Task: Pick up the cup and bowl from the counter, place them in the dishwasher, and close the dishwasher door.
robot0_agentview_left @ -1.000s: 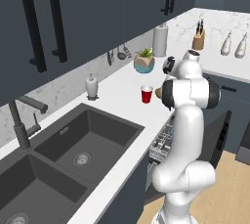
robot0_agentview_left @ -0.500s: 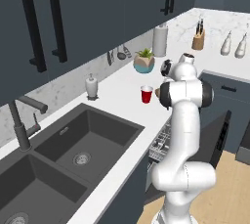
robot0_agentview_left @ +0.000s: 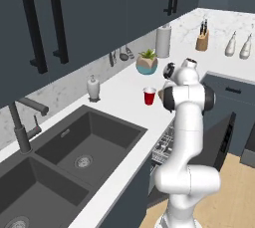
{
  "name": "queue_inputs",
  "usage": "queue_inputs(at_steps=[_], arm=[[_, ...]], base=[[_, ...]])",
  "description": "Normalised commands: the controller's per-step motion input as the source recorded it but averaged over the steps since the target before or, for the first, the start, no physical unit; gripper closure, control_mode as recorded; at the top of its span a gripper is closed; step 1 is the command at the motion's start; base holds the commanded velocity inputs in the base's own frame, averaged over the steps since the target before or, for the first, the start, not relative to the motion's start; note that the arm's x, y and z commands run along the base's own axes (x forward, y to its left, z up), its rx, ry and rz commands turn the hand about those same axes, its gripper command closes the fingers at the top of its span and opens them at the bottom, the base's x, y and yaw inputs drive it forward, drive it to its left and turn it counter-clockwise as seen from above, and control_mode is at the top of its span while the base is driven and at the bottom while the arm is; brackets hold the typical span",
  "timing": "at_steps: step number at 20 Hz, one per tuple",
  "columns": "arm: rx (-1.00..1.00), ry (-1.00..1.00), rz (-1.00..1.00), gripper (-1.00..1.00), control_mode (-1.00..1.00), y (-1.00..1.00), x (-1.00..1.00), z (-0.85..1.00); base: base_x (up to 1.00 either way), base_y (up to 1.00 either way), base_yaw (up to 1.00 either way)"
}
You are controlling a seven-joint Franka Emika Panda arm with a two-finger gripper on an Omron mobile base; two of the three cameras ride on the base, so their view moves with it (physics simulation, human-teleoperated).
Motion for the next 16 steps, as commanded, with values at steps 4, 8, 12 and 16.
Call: queue_inputs(at_steps=[4,8,12,16], arm=[[0.15,0.0,-0.01,-1.0,-1.0,0.07,0.25,-0.32],[0.05,0.01,-0.04,-1.0,-1.0,0.18,0.49,-0.18],[0.02,0.0,-0.08,-1.0,-1.0,0.13,0.43,-0.05],[0.1,0.0,-0.02,-1.0,-1.0,0.0,-0.15,0.0]], base=[[0.0,0.0,0.0],[0.0,0.0,0.0],[0.0,0.0,0.0],[0.0,0.0,0.0]])
